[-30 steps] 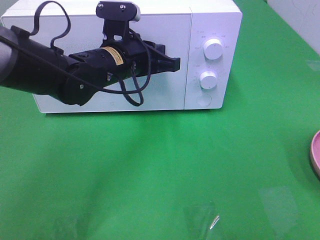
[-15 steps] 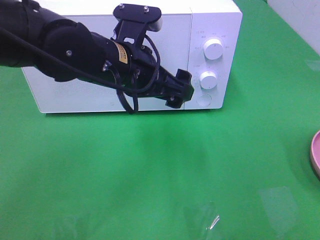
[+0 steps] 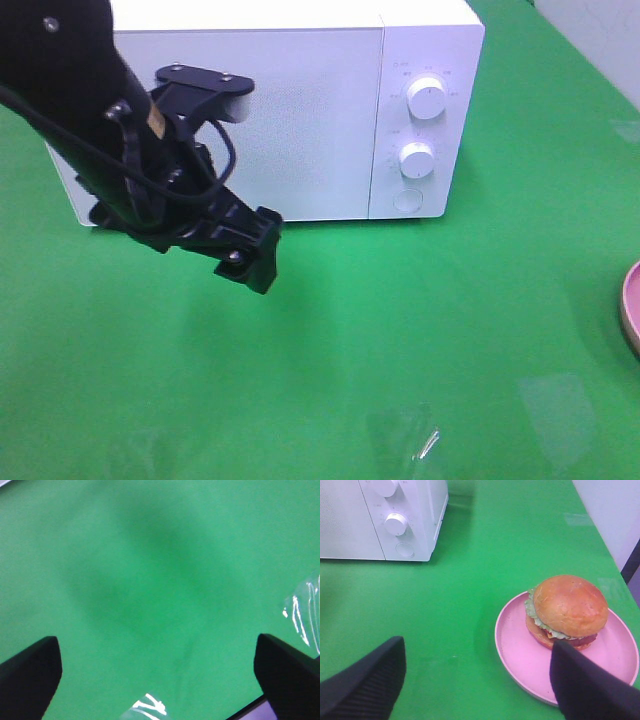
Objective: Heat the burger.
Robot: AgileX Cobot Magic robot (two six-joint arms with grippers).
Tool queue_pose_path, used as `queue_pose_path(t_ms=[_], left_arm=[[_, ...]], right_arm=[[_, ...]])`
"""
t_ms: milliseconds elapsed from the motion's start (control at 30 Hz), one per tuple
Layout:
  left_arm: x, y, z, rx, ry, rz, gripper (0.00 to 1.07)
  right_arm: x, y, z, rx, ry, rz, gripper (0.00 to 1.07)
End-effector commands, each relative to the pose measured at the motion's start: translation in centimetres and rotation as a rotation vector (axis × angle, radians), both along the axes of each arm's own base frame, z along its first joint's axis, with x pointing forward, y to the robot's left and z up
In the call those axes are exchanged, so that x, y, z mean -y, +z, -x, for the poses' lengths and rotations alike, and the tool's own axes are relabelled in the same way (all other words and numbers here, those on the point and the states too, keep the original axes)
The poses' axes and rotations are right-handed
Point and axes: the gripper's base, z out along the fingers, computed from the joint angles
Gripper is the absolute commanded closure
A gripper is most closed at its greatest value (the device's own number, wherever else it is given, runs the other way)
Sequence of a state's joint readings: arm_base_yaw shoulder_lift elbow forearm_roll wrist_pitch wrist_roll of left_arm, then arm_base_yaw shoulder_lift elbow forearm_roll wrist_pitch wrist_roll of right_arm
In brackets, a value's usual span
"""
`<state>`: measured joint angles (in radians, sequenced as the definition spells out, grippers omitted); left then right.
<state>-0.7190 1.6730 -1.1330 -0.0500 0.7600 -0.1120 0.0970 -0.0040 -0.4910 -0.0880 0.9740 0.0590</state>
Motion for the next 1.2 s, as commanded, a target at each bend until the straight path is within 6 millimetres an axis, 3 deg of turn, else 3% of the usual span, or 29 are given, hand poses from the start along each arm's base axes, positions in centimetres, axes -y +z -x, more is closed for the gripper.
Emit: queue_pose_path(t_ms=[33,67,100,133,167,200,300,333,367,433,533,600,767,867,900,967,1000,1033,1200], left_arm=[[-1.5,0.9,-0.2,-0.053,0.058,-0.005,0.07],[-2.9,1.4,-0.6,-0.085,0.103,-0.014,0.07],[-2.9,1.4,-0.6,-0.085,0.103,-0.014,0.07],[-4.8,2.1,-1.0,-0.111,0.165,-0.009,0.07],[-4.8,2.1,-1.0,-0.111,0.165,-0.009,0.07],[-6.4,3.0,-1.3,-0.118,0.219,0.009,0.07],[-8.0,3.9,-1.4,-0.124,0.267,0.025,0.07],[-9.6,4.7,-1.5,-0.127,0.315,0.037,0.07],[-9.6,4.7,-1.5,-0.127,0.315,0.037,0.07],[-13.1,6.3,-1.2,-0.127,0.398,0.037,0.07],[-13.7,6.5,-1.0,-0.13,0.414,0.037,0.07],[-16.0,6.7,0.4,-0.13,0.483,0.04,0.07],[-17.2,6.2,2.1,-0.141,0.521,0.037,0.07],[-18.0,5.0,4.7,-0.16,0.53,0.015,0.07],[-18.0,5.0,4.7,-0.16,0.53,0.015,0.07],[-18.5,4.5,7.3,-0.158,0.504,-0.002,0.07],[-18.5,4.5,7.3,-0.158,0.504,-0.002,0.07],[-18.7,4.1,8.7,-0.149,0.5,-0.005,0.07],[-19.1,3.8,10.5,-0.122,0.498,-0.006,0.07]], right_arm=[[0.1,0.1,0.4,0.038,0.0,0.009,0.31],[0.1,0.1,0.4,0.038,0.0,0.009,0.31],[0.1,0.1,0.4,0.038,0.0,0.009,0.31],[0.1,0.1,0.4,0.038,0.0,0.009,0.31],[0.1,0.1,0.4,0.038,0.0,0.009,0.31],[0.1,0.1,0.4,0.038,0.0,0.009,0.31],[0.1,0.1,0.4,0.038,0.0,0.009,0.31],[0.1,0.1,0.4,0.038,0.0,0.009,0.31],[0.1,0.1,0.4,0.038,0.0,0.009,0.31],[0.1,0.1,0.4,0.038,0.0,0.009,0.31],[0.1,0.1,0.4,0.038,0.0,0.009,0.31],[0.1,0.1,0.4,0.038,0.0,0.009,0.32],[0.1,0.1,0.4,0.038,0.0,0.009,0.32],[0.1,0.1,0.4,0.038,0.0,0.009,0.32],[0.1,0.1,0.4,0.038,0.0,0.009,0.32],[0.1,0.1,0.4,0.038,0.0,0.009,0.32],[0.1,0.1,0.4,0.038,0.0,0.009,0.32],[0.1,0.1,0.4,0.038,0.0,0.009,0.32],[0.1,0.1,0.4,0.038,0.0,0.009,0.32]])
